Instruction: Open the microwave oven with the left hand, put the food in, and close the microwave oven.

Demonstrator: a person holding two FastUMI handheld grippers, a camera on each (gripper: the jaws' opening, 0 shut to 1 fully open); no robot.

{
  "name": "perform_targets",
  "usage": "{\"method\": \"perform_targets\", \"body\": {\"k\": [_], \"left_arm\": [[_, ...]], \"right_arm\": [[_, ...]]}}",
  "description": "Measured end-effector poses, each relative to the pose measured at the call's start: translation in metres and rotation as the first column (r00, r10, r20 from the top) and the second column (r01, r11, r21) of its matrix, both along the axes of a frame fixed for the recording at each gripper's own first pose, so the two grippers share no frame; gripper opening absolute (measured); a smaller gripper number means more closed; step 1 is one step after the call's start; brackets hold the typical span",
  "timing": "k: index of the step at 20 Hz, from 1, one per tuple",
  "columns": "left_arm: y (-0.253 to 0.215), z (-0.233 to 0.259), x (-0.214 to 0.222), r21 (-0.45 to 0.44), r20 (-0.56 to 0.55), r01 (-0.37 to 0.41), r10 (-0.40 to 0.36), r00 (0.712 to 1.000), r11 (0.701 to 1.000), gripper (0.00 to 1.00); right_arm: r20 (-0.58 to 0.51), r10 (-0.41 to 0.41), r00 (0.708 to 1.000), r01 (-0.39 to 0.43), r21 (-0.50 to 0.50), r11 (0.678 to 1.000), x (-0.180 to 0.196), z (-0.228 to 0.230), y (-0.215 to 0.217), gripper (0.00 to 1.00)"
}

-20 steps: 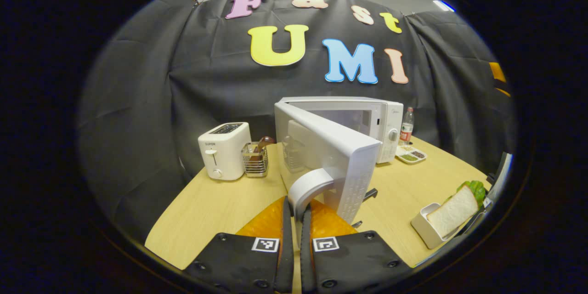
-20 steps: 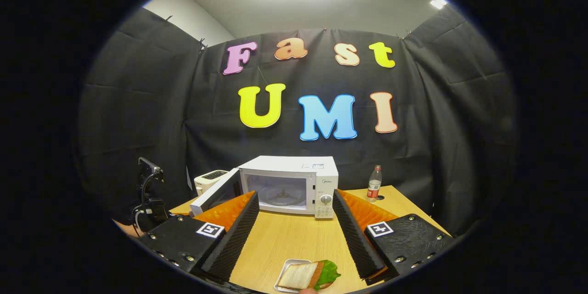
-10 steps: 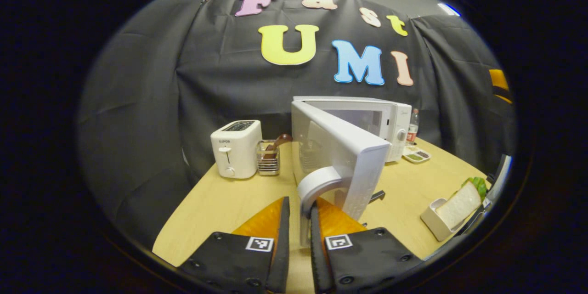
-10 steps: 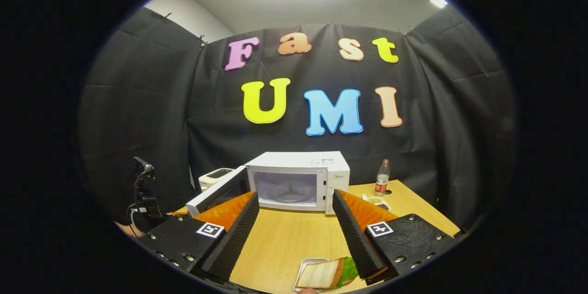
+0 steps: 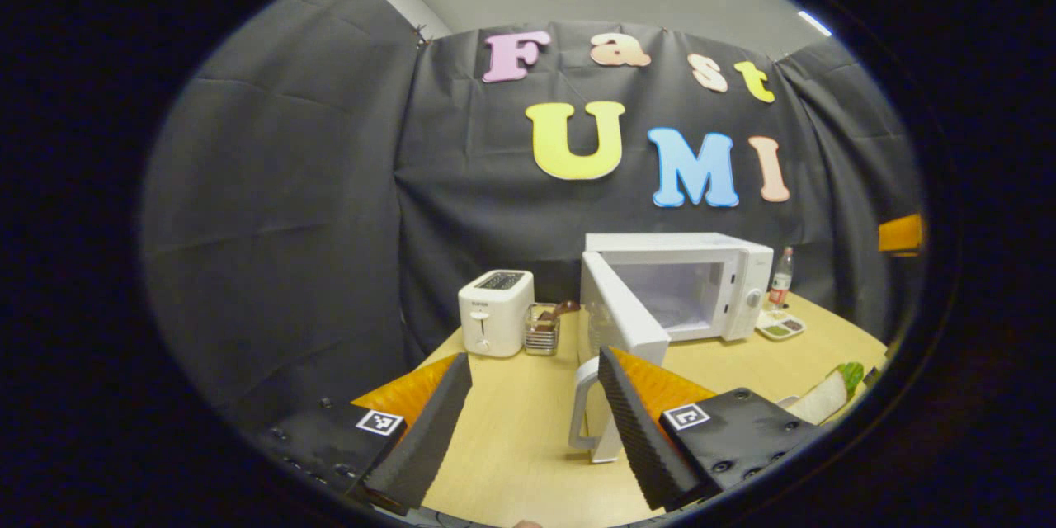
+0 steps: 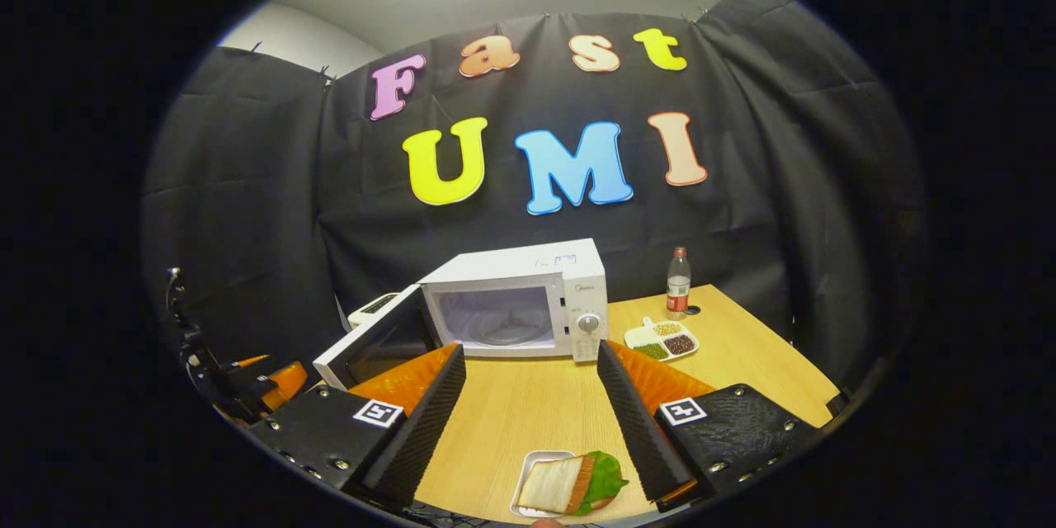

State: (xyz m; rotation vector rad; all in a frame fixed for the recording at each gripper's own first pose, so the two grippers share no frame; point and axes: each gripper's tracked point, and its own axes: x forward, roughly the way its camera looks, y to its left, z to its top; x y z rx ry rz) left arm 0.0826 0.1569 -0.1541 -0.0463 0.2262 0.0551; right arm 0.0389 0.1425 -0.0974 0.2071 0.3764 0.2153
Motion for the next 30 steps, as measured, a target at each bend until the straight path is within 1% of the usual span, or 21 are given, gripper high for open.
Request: {"method": "perform_targets", "body": {"k": [1, 2, 3, 5, 8, 10, 12, 13, 14, 17, 20, 24, 26, 28, 29, 30], "left_arm": [[-0.001, 0.013, -0.005, 0.001, 0.020, -0.010, 0.010, 1.000, 1.000, 0.98], [-0.002, 0.029, -0.008, 0.010, 0.045, -0.020, 0.019, 0.999, 1.000, 1.00], [-0.001, 0.045, -0.010, 0.020, 0.075, -0.026, 0.025, 0.997, 0.999, 1.00], [-0.006, 0.069, -0.015, 0.028, 0.120, -0.035, 0.031, 0.992, 0.999, 0.99], [-0.014, 0.090, -0.021, 0.039, 0.154, -0.042, 0.035, 0.987, 0.998, 1.00], [-0.017, 0.101, -0.027, 0.049, 0.170, -0.048, 0.039, 0.985, 0.998, 1.00], [-0.021, 0.107, -0.034, 0.063, 0.179, -0.051, 0.039, 0.983, 0.997, 1.00], [-0.024, 0.108, -0.036, 0.070, 0.175, -0.051, 0.038, 0.984, 0.996, 0.98], [-0.025, 0.110, -0.038, 0.079, 0.176, -0.053, 0.038, 0.984, 0.995, 0.99], [-0.028, 0.114, -0.047, 0.104, 0.181, -0.073, 0.053, 0.982, 0.992, 1.00], [-0.034, 0.112, -0.052, 0.107, 0.173, -0.078, 0.059, 0.983, 0.991, 1.00], [-0.041, 0.117, -0.055, 0.121, 0.176, -0.094, 0.072, 0.982, 0.988, 1.00], [-0.045, 0.118, -0.060, 0.119, 0.180, -0.104, 0.082, 0.980, 0.987, 1.00], [-0.050, 0.117, -0.062, 0.114, 0.179, -0.111, 0.089, 0.980, 0.987, 1.00], [-0.053, 0.117, -0.064, 0.113, 0.177, -0.113, 0.092, 0.980, 0.987, 1.00], [-0.056, 0.117, -0.065, 0.112, 0.176, -0.116, 0.096, 0.980, 0.987, 1.00]], "right_arm": [[-0.040, 0.008, 0.999, -0.008, -0.003, 1.000, -0.001, -0.012, -0.004, 0.97], [-0.086, 0.019, 0.996, -0.019, -0.003, 1.000, -0.002, -0.026, -0.007, 0.98], [-0.123, 0.033, 0.992, -0.031, 0.014, 0.999, -0.004, -0.035, -0.009, 1.00], [-0.194, 0.060, 0.979, -0.050, 0.053, 0.997, -0.011, -0.054, -0.011, 0.98], [-0.280, 0.079, 0.957, -0.058, 0.082, 0.995, -0.017, -0.085, -0.017, 0.98], [-0.338, 0.081, 0.938, -0.057, 0.080, 0.995, -0.021, -0.105, -0.024, 0.98], [-0.397, 0.100, 0.912, -0.069, 0.093, 0.993, -0.029, -0.125, -0.024, 0.98], [-0.424, 0.114, 0.898, -0.075, 0.108, 0.991, -0.033, -0.133, -0.023, 0.98], [-0.449, 0.122, 0.885, -0.074, 0.123, 0.990, -0.036, -0.140, -0.023, 0.98], [-0.517, 0.136, 0.845, -0.081, 0.128, 0.989, -0.042, -0.166, -0.023, 0.98], [-0.568, 0.167, 0.806, -0.095, 0.155, 0.983, -0.049, -0.183, -0.019, 0.98], [-0.630, 0.225, 0.744, -0.123, 0.202, 0.972, -0.063, -0.198, -0.012, 0.98], [-0.654, 0.253, 0.713, -0.121, 0.241, 0.963, -0.066, -0.205, -0.008, 0.95], [-0.678, 0.277, 0.680, -0.108, 0.281, 0.954, -0.071, -0.209, -0.004, 0.86], [-0.681, 0.294, 0.671, -0.107, 0.303, 0.947, -0.075, -0.207, -0.002, 0.82], [-0.676, 0.296, 0.675, -0.105, 0.309, 0.945, -0.075, -0.205, -0.003, 0.82]]}}
